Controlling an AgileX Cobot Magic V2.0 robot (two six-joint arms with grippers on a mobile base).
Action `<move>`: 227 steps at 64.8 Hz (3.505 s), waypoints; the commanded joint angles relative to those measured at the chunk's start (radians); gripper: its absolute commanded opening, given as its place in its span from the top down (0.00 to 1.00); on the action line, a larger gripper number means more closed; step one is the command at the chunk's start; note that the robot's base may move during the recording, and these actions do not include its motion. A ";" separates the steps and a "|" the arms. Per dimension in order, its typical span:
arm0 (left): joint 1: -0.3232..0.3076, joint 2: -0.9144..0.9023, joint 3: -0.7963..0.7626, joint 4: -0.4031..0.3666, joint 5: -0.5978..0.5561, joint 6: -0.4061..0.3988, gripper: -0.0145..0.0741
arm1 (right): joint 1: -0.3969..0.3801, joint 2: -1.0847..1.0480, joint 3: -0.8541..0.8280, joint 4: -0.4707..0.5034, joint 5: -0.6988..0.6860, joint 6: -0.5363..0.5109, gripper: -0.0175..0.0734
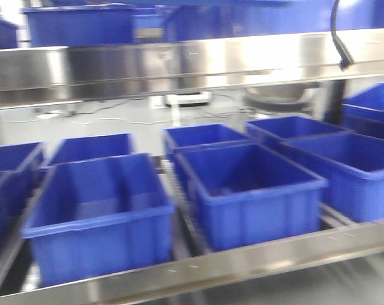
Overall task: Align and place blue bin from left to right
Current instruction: 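Drive the base away from the rack holding the bin with both grippers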
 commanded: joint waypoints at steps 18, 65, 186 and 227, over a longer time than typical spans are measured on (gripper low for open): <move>-0.009 0.005 -0.009 -0.036 -0.114 0.003 0.96 | -0.008 -0.040 -0.024 -0.051 -0.077 -0.024 0.97; -0.009 0.005 -0.009 -0.035 -0.114 0.003 0.96 | -0.008 -0.040 -0.024 -0.051 -0.077 -0.024 0.97; -0.009 0.005 -0.009 -0.033 -0.114 0.003 0.96 | -0.008 -0.040 -0.024 -0.051 -0.079 -0.024 0.97; -0.009 0.005 -0.009 -0.033 -0.114 0.003 0.96 | -0.008 -0.040 -0.024 -0.051 -0.079 -0.024 0.97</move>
